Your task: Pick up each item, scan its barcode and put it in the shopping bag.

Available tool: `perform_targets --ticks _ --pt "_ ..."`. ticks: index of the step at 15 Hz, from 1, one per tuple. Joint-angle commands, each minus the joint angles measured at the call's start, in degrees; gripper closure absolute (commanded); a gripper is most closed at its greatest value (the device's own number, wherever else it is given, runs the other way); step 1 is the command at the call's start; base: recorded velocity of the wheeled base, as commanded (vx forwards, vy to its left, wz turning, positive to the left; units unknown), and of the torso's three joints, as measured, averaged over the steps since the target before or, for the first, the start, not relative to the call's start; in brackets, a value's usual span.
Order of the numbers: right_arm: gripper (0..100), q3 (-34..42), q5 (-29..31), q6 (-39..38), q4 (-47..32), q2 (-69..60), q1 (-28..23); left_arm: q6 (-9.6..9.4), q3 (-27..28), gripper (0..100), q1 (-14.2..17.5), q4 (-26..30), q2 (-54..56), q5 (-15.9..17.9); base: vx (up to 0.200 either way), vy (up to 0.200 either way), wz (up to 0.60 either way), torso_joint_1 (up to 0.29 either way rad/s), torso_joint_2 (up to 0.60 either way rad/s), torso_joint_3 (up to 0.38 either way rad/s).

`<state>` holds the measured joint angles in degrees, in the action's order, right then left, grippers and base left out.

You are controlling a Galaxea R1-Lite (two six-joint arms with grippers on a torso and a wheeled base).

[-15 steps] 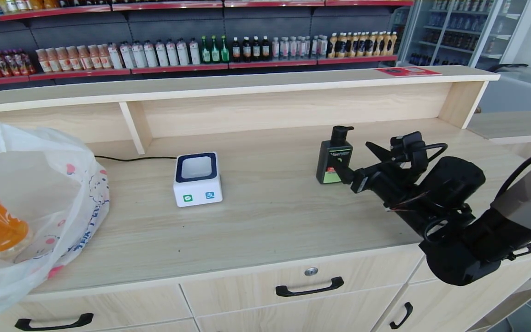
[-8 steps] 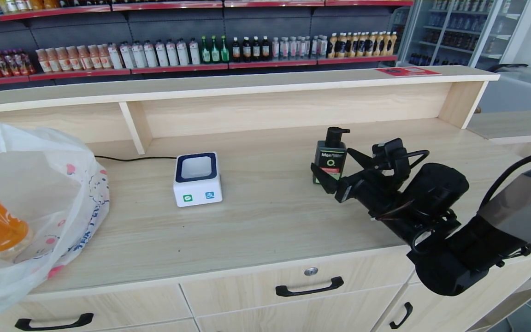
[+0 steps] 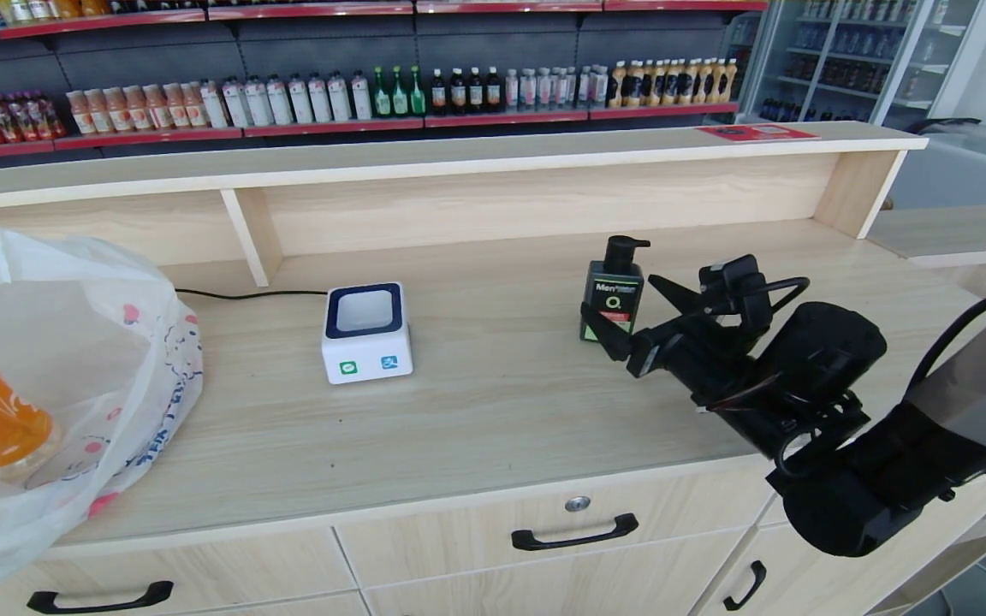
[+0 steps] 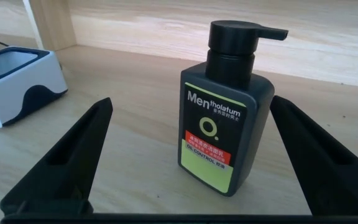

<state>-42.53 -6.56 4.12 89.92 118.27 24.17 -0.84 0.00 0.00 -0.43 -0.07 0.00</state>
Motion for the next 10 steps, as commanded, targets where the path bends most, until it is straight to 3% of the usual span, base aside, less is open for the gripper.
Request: perform_targets --ticks 1,10 --pt "0 2.1 0.0 0.1 0.1 -3.0 1.9 0.05 0.0 0 0.0 0.1 0.0 0.0 0.0 0.0 0.0 0.0 0.0 0.0" --pt "0 2.5 0.0 0.2 0.1 -2.8 6.2 0.05 0.0 0 0.0 0.1 0.0 0.0 0.0 0.0 0.0 0.0 0.0 0.0"
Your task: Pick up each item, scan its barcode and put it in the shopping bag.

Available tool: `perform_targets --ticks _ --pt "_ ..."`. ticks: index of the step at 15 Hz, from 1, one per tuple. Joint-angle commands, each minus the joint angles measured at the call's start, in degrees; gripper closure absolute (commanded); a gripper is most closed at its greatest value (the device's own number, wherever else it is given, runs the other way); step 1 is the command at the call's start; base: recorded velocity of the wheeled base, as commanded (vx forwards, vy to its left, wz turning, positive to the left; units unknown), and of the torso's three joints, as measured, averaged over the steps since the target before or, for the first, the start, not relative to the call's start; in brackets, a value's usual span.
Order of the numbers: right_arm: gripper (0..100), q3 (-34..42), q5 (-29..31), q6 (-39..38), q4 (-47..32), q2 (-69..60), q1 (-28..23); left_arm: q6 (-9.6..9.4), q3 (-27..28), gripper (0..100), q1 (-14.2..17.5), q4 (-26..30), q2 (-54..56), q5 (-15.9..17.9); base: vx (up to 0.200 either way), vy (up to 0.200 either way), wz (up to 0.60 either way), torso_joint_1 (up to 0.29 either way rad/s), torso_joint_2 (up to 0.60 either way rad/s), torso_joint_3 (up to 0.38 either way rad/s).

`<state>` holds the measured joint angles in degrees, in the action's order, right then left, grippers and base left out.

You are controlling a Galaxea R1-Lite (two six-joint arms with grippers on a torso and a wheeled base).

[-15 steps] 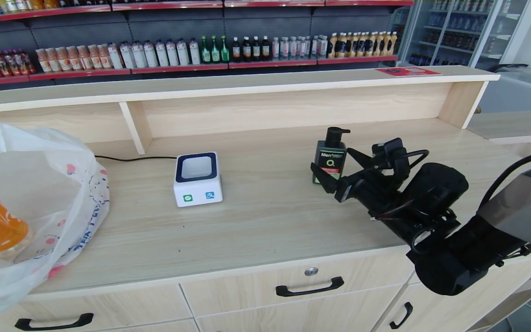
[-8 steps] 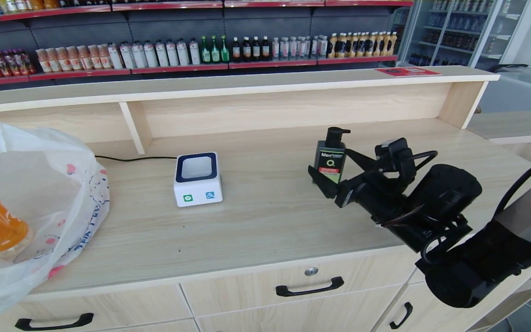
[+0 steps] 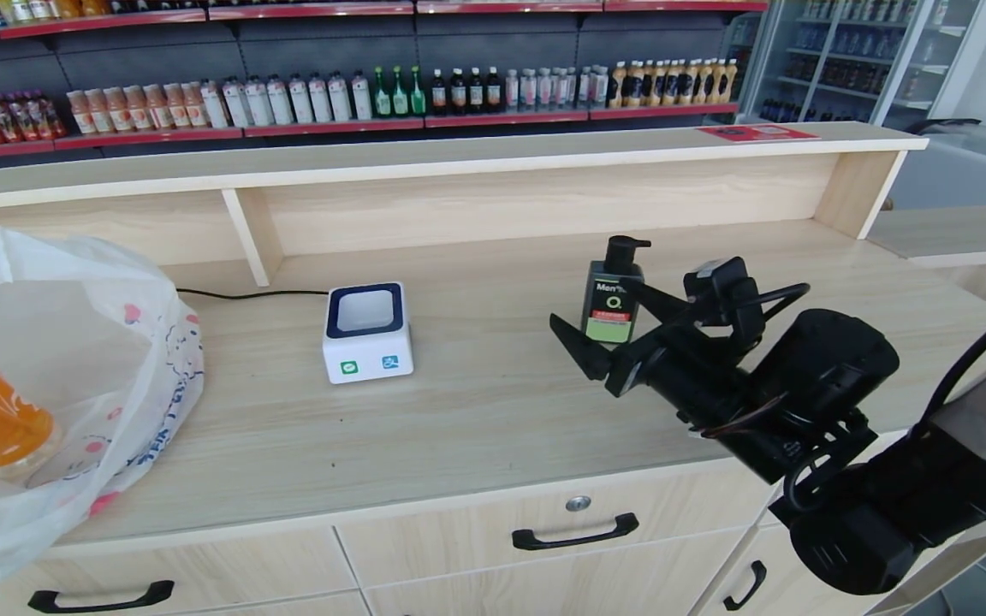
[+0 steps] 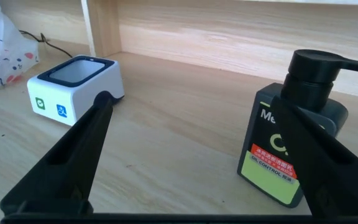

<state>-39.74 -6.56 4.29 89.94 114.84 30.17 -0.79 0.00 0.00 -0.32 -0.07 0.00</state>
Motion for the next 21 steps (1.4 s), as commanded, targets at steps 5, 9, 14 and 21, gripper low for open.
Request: perform_targets --ticks 5,9,14,21 --pt "0 -0.2 0.0 0.0 0.1 2.7 -0.2 -0.09 0.0 0 0.0 0.0 0.0 0.0 0.0 0.0 0.0 0.0 0.0 0.0" --pt "0 -1.0 0.0 0.0 0.1 3.6 -2.8 -0.09 0.0 0 0.0 0.0 0.0 0.0 0.0 0.0 0.0 0.0 0.0 0.0" --pt "0 -2.3 0.0 0.0 0.1 4.3 -4.5 0.0 0.0 0 0.0 0.0 0.0 0.0 0.0 0.0 0.0 0.0 0.0 0.0" --pt "0 -3.8 0.0 0.0 0.1 5.8 -6.4 0.09 0.0 0 0.0 0.0 0.0 0.0 0.0 0.0 0.0 0.0 0.0 0.0"
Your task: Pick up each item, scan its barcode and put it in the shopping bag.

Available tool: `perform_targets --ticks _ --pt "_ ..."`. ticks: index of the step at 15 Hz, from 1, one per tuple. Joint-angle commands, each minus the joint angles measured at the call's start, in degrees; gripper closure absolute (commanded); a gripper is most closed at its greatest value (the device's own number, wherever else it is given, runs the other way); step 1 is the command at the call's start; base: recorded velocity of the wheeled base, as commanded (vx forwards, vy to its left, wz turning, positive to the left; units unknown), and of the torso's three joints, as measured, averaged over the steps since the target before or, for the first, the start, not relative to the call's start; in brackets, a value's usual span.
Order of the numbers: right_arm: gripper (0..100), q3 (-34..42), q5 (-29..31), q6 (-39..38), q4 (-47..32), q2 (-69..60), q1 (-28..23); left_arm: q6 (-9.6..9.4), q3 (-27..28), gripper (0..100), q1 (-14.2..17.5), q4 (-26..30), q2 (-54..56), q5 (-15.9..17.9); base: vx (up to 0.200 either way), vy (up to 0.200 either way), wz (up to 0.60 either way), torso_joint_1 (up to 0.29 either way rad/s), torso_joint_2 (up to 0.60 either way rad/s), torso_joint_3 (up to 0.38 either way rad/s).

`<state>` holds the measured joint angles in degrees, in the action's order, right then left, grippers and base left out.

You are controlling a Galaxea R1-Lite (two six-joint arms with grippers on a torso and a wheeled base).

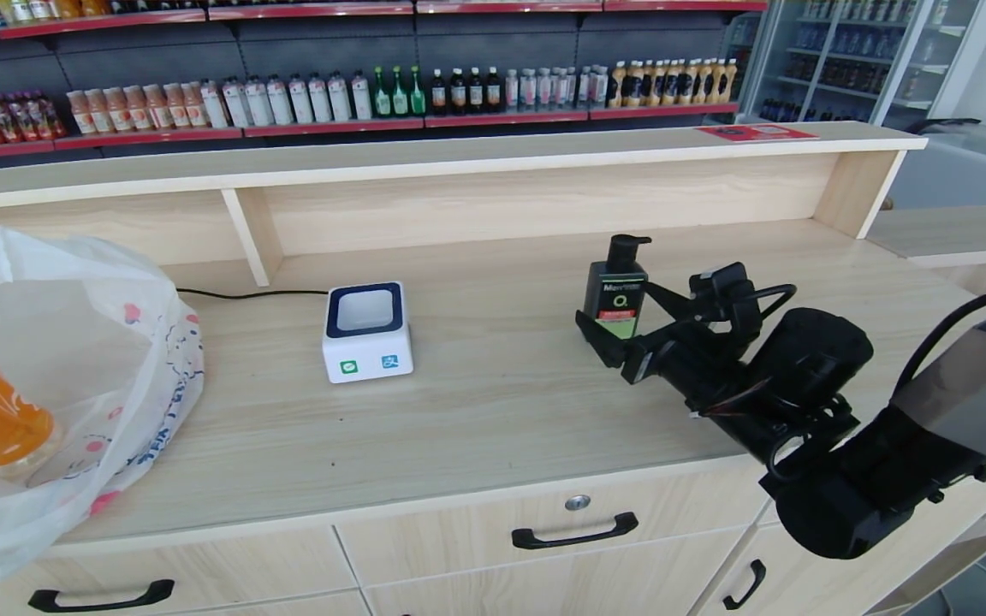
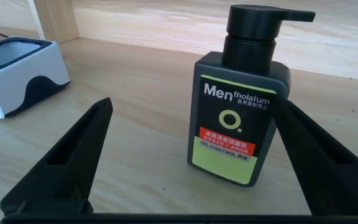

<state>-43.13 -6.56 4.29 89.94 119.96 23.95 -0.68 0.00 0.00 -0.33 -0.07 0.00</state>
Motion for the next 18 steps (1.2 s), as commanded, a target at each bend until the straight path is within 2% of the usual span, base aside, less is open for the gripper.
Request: perform_targets --ticks 1,14,18 --pt "0 -1.3 0.0 0.0 0.1 1.3 -0.1 0.07 0.0 0 0.0 0.0 0.0 0.0 0.0 0.0 0.0 0.0 0.0 0.0" --pt "0 -4.8 0.0 -0.1 0.1 4.9 -0.4 -0.02 0.0 0 0.0 0.0 0.0 0.0 0.0 0.0 0.0 0.0 0.0 0.0" --pt "0 -5.1 0.0 -0.1 0.1 4.9 -2.9 -0.02 0.0 0 0.0 0.1 0.0 0.0 0.0 0.0 0.0 0.0 0.0 0.0"
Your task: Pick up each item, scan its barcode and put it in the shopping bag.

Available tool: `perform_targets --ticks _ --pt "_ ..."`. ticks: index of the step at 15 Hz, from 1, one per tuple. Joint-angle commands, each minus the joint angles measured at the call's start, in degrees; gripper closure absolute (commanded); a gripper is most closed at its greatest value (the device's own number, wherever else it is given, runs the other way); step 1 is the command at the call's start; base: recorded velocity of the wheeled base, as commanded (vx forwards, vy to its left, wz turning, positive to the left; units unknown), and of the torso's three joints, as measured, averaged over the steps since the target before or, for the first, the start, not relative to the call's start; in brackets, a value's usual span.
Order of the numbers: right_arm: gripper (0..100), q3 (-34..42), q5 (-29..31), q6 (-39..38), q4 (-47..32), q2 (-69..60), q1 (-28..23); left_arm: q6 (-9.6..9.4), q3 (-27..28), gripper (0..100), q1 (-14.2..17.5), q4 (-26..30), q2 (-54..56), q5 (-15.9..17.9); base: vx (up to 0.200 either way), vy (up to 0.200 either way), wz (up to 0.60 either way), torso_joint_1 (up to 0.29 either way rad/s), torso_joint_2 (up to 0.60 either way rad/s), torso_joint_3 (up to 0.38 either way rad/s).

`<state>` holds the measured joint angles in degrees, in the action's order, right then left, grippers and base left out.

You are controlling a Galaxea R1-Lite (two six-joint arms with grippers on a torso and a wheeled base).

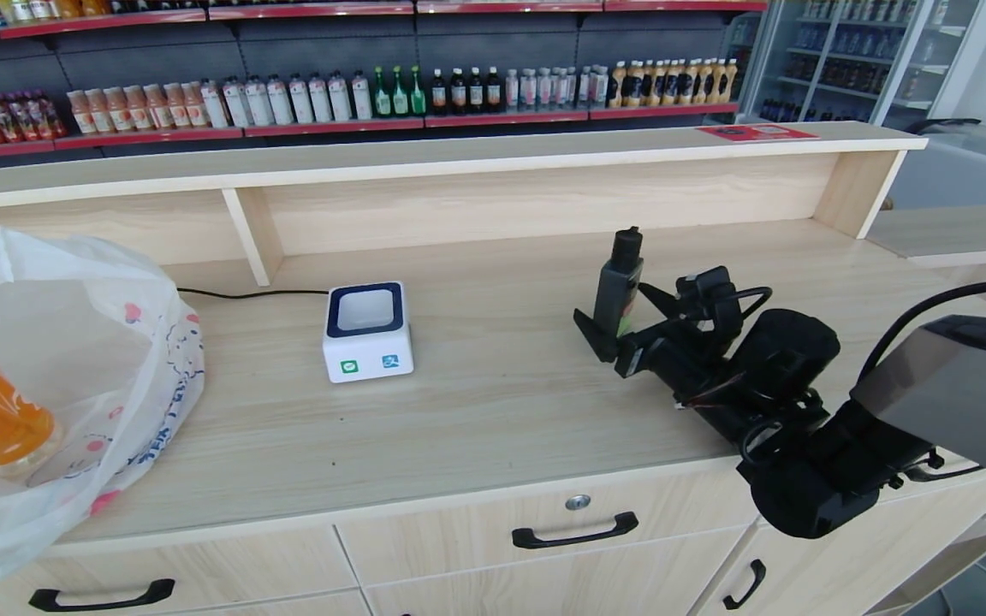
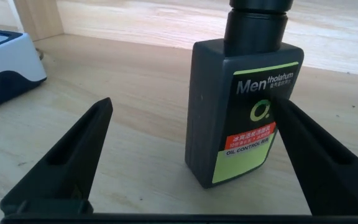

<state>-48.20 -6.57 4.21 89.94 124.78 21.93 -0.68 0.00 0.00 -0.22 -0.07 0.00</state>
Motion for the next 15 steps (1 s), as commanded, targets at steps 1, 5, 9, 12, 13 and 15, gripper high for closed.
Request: perform_targets --ticks 1,5,9,12,13,15 --pt "0 -0.1 0.0 0.0 0.1 -0.1 -1.8 -0.02 0.0 0 0.0 0.0 0.0 0.0 0.0 0.0 0.0 0.0 0.0 0.0" --pt "0 -2.0 0.0 0.0 0.1 1.2 -2.5 -0.02 0.0 0 0.0 0.0 0.0 0.0 0.0 0.0 0.0 0.0 0.0 0.0" --pt "0 -5.4 0.0 -0.3 0.1 2.8 -2.0 -0.11 0.0 0 0.0 0.0 0.0 0.0 0.0 0.0 0.0 0.0 0.0 0.0" --pt "0 -6.5 0.0 -0.3 0.1 3.9 -2.0 -0.02 0.0 0 0.0 -0.1 0.0 0.0 0.0 0.0 0.0 0.0 0.0 0.0" --pt "0 -7.1 0.0 -0.3 0.1 4.3 -2.0 -0.02 0.0 0 0.0 0.0 0.0 0.0 0.0 0.0 0.0 0.0 0.0 0.0" --pt "0 -7.4 0.0 -0.5 0.1 4.5 -1.9 -0.11 0.0 0 0.0 -0.1 0.0 0.0 0.0 0.0 0.0 0.0 0.0 0.0"
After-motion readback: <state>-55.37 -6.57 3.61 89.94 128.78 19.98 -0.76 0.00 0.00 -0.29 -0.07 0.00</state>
